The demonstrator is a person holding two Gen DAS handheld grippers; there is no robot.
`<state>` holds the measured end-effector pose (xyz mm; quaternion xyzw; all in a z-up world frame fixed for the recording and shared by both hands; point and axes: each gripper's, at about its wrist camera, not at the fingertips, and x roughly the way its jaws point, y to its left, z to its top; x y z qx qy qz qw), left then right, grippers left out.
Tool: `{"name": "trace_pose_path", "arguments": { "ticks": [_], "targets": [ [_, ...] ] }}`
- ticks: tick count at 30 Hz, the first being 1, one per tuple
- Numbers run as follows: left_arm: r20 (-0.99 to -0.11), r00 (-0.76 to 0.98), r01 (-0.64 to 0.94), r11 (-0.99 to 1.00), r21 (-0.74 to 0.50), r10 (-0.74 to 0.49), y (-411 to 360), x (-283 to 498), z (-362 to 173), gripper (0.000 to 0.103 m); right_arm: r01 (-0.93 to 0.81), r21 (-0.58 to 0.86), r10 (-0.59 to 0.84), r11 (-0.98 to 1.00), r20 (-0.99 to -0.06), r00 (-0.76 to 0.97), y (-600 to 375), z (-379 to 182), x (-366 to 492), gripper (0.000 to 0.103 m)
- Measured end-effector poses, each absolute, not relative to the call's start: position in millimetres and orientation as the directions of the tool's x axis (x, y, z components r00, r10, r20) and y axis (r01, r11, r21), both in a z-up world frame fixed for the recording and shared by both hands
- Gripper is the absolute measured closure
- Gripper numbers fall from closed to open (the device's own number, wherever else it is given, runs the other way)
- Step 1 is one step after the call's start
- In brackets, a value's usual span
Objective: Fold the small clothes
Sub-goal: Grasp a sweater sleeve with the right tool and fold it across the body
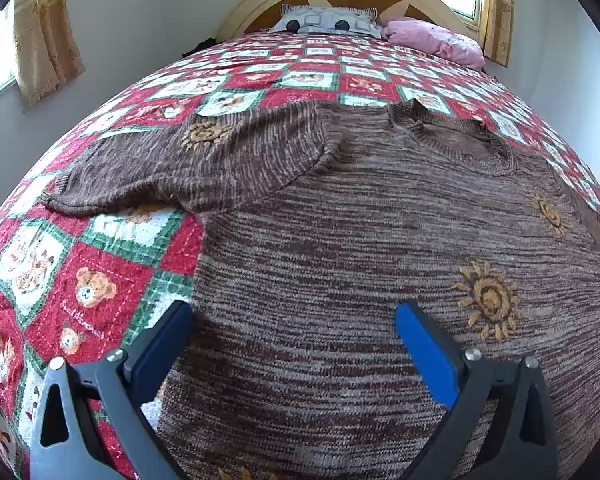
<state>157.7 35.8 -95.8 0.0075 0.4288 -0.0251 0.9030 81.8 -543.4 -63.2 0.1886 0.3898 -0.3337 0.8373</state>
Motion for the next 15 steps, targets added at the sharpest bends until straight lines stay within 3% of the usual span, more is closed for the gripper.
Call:
{"name": "trace_pose_path", "arguments": {
  "ticks": [3, 9, 15],
  "targets": [
    [-0.775, 0.631, 0.052, 0.999, -0.01, -0.04, 36.4, 159.4, -96.4, 0.0, 0.709, 0.099, -0.381, 0.698, -0.787, 0.485, -545.4, -54.4, 80.6, 0.094],
    [-0.774, 0.631, 0.053, 0.998, -0.018, -0.047, 35.8, 159.9, -96.9, 0.0, 0.696, 0.061, -0.435, 0.715, -0.741, 0.512, -506.9, -10.7, 96.3, 0.095],
    [-0.773, 0.632, 0.053, 0.998, -0.023, -0.051, 35.8, 159.0, -97.0, 0.0, 0.525, 0.008, -0.387, 0.851, -0.666, 0.638, -393.3, 45.1, 137.7, 0.095]
  ]
}}
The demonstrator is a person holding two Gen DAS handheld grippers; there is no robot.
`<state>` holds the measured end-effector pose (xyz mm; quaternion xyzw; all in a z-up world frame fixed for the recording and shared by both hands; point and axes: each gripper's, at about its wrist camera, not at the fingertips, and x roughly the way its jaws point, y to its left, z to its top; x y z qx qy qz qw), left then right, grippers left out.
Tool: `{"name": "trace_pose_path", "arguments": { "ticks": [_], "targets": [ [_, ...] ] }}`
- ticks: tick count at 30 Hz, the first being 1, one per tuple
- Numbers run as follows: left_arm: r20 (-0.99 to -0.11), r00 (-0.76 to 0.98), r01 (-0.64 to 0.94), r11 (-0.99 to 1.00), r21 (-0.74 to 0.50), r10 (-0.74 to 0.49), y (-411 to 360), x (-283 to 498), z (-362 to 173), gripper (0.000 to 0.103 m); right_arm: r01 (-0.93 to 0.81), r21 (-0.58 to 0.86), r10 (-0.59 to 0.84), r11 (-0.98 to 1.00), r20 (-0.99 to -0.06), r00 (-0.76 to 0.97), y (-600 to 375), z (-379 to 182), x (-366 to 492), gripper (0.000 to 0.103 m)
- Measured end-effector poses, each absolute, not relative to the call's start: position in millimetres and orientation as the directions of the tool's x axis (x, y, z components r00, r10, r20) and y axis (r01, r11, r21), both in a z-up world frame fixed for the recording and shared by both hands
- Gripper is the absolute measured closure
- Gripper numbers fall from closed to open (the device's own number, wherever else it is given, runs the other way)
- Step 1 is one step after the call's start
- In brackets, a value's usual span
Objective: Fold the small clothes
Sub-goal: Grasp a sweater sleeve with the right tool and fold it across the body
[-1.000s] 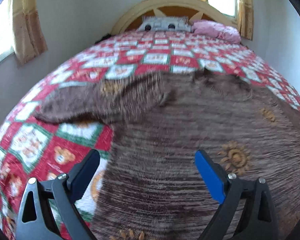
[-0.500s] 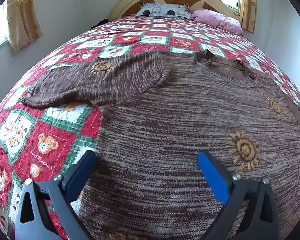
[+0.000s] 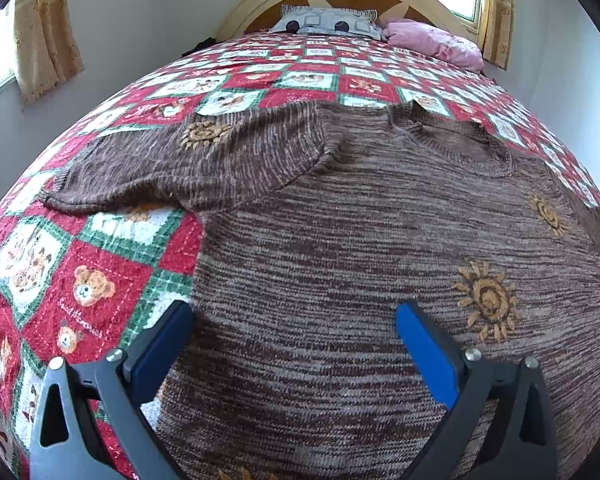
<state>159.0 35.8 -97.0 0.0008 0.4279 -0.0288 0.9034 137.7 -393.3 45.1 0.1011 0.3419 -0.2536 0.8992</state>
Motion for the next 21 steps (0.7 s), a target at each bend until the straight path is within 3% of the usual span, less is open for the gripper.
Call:
{"name": "trace_pose_path", "arguments": {
  "ticks": [5, 10, 18, 21],
  "targets": [
    [-0.77, 0.635, 0.056, 0.998, -0.04, -0.067, 37.9, 158.2, -97.0, 0.0, 0.344, -0.086, -0.318, 0.935, -0.634, 0.705, -272.8, 37.1, 187.0, 0.095],
    [-0.766, 0.638, 0.059, 0.996, -0.06, -0.084, 39.9, 157.7, -96.8, 0.0, 0.239, -0.166, -0.288, 0.957, -0.664, 0.69, -187.6, -18.0, 230.1, 0.096],
    [-0.763, 0.639, 0.06, 0.996, -0.072, -0.094, 41.5, 157.6, -97.0, 0.0, 0.178, -0.244, -0.3, 0.953, -0.702, 0.646, -154.6, -86.1, 252.2, 0.096],
    [-0.765, 0.638, 0.059, 0.996, -0.063, -0.087, 41.3, 158.4, -97.6, 0.0, 0.129, -0.194, -0.231, 0.972, -0.729, 0.644, -155.1, -87.9, 257.3, 0.092]
  ]
}}
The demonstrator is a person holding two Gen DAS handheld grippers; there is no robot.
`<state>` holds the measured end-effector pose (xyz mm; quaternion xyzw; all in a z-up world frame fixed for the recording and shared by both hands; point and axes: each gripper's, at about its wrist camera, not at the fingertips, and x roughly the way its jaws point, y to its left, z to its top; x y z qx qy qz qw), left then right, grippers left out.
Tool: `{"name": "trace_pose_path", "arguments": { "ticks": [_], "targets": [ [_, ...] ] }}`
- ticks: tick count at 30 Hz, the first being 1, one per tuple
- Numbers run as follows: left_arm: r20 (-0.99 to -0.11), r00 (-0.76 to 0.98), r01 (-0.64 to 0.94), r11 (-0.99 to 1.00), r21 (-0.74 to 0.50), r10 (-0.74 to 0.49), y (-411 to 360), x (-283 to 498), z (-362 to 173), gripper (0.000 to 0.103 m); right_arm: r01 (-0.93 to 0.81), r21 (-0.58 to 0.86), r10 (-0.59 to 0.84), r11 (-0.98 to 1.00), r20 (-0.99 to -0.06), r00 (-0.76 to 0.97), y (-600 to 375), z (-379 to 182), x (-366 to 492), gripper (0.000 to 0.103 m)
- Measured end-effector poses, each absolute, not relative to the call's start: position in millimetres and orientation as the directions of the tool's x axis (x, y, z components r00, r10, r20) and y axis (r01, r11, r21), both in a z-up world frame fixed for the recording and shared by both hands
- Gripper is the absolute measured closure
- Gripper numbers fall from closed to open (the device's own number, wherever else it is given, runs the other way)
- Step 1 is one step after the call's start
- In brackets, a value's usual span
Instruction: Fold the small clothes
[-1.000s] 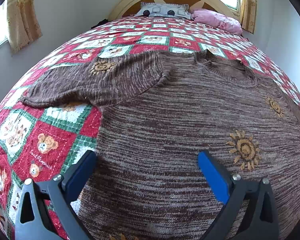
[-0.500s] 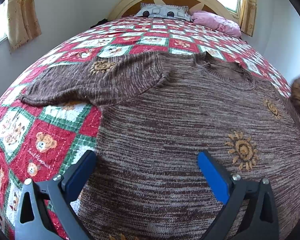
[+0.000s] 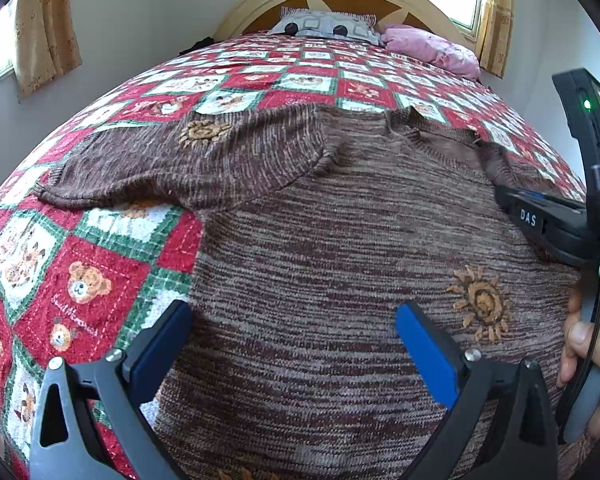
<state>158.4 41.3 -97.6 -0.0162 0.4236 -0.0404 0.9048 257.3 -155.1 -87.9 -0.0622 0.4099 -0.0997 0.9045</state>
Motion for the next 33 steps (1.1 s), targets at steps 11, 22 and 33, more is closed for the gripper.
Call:
{"name": "trace_pose_path", "arguments": {
  "ticks": [11, 22, 33],
  "targets": [
    [-0.766, 0.637, 0.059, 0.997, -0.057, -0.082, 40.4, 158.7, -97.9, 0.0, 0.229, 0.309, 0.023, 0.923, -0.639, 0.769, -257.8, -48.0, 192.3, 0.076],
    [-0.767, 0.637, 0.058, 0.997, -0.05, -0.075, 39.1, 158.8, -98.7, 0.0, 0.066, 0.231, 0.134, 0.971, -0.747, 0.651, -226.2, -73.0, 187.0, 0.087],
    [-0.768, 0.637, 0.058, 0.997, -0.049, -0.075, 39.1, 159.0, -98.7, 0.0, 0.164, 0.218, 0.05, 0.962, -0.732, 0.68, -225.2, -90.3, 247.9, 0.064]
  ]
}}
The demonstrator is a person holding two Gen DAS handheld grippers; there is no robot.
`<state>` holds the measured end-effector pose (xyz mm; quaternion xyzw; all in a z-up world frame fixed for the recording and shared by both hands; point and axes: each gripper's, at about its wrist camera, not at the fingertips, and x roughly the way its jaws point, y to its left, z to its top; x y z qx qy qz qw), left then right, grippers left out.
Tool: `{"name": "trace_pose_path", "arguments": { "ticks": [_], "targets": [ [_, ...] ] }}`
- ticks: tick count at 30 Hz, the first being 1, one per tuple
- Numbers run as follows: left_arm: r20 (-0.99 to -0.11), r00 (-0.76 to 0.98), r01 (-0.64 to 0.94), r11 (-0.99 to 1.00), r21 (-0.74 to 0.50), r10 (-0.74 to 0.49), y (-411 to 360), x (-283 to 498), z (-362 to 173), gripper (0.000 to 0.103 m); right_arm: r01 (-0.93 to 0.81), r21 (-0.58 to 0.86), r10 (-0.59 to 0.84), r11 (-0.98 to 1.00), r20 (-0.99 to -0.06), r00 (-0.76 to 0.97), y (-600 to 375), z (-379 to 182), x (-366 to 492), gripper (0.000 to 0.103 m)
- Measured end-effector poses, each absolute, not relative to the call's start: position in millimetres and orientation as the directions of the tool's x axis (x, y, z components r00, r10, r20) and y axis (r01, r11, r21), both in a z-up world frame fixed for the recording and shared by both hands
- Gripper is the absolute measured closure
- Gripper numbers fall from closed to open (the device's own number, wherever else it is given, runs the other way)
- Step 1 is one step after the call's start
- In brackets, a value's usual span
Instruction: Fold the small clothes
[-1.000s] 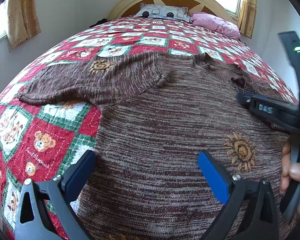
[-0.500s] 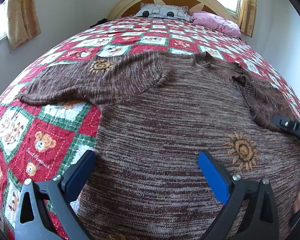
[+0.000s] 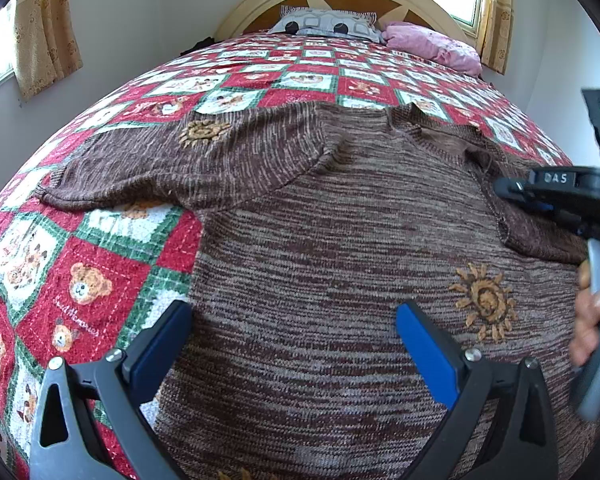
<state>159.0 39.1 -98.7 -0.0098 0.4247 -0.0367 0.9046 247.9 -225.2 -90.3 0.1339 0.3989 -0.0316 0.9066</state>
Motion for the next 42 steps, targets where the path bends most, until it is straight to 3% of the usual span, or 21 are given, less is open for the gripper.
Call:
{"name": "trace_pose_path", "arguments": {
  "ticks": [1, 3, 8, 13, 17, 19, 24, 27, 29, 31, 33, 38, 42],
  "targets": [
    [-0.768, 0.637, 0.058, 0.997, -0.047, -0.073, 39.0, 159.0, -98.7, 0.0, 0.081, 0.248, 0.126, 0.965, -0.716, 0.687, -217.9, -88.9, 246.6, 0.059],
    [-0.768, 0.637, 0.058, 0.997, -0.047, -0.073, 39.1, 159.1, -98.7, 0.0, 0.019, 0.35, 0.238, 0.936, -0.675, 0.699, -221.6, -87.5, 241.2, 0.059],
    [-0.768, 0.637, 0.058, 0.997, -0.049, -0.074, 38.8, 159.0, -98.9, 0.0, 0.105, 0.356, 0.154, 0.929, -0.628, 0.763, -239.5, -70.2, 204.8, 0.059],
    [-0.77, 0.635, 0.057, 0.997, -0.043, -0.07, 38.5, 158.8, -99.2, 0.0, 0.105, 0.272, 0.127, 0.957, -0.712, 0.691, -219.8, -92.2, 207.4, 0.059],
    [-0.772, 0.629, 0.066, 0.996, -0.059, -0.088, 42.1, 158.9, -96.9, 0.0, 0.103, 0.239, 0.102, 0.966, -0.712, 0.695, -216.4, -90.0, 205.6, 0.057],
    [-0.767, 0.633, 0.053, 0.994, -0.093, -0.105, 55.2, 158.1, -88.8, 0.006, 0.101, 0.227, 0.093, 0.969, -0.71, 0.698, -214.4, -90.6, 205.5, 0.056],
    [-0.71, 0.704, -0.166, 0.976, -0.143, 0.016, 136.9, 174.9, -55.3, 0.007, 0.098, 0.279, 0.131, 0.955, -0.695, 0.707, -220.2, -92.6, 204.4, 0.056],
    [-0.718, 0.689, -0.337, 0.92, -0.2, 0.096, 192.8, 192.6, -50.7, 0.007, 0.098, 0.271, 0.125, 0.958, -0.698, 0.705, -219.3, -93.6, 207.7, 0.056],
    [-0.731, 0.676, -0.432, 0.854, -0.291, 0.093, 234.8, 207.3, -57.3, 0.013, 0.099, 0.268, 0.123, 0.958, -0.699, 0.705, -219.4, -93.8, 207.6, 0.056],
    [-0.743, 0.667, -0.492, 0.784, -0.377, 0.061, 265.1, 220.3, -70.6, 0.028, 0.099, 0.271, 0.125, 0.957, -0.698, 0.705, -219.1, -93.6, 207.5, 0.056],
    [-0.763, 0.646, -0.511, 0.747, -0.426, 0.007, 273.6, 233.3, -84.4, 0.031, 0.099, 0.275, 0.127, 0.956, -0.697, 0.706, -219.1, -93.9, 207.9, 0.056],
    [-0.75, 0.66, -0.476, 0.798, -0.37, 0.046, 260.3, 252.6, -89.4, 0.032, 0.098, 0.275, 0.127, 0.957, -0.697, 0.706, -219.4, -94.0, 208.1, 0.056],
    [-0.735, 0.673, -0.478, 0.808, -0.344, 0.086, 258.4, 256.9, -92.5, 0.053, 0.098, 0.279, 0.131, 0.955, -0.696, 0.707, -219.5, -94.2, 208.2, 0.056]
  ]
}}
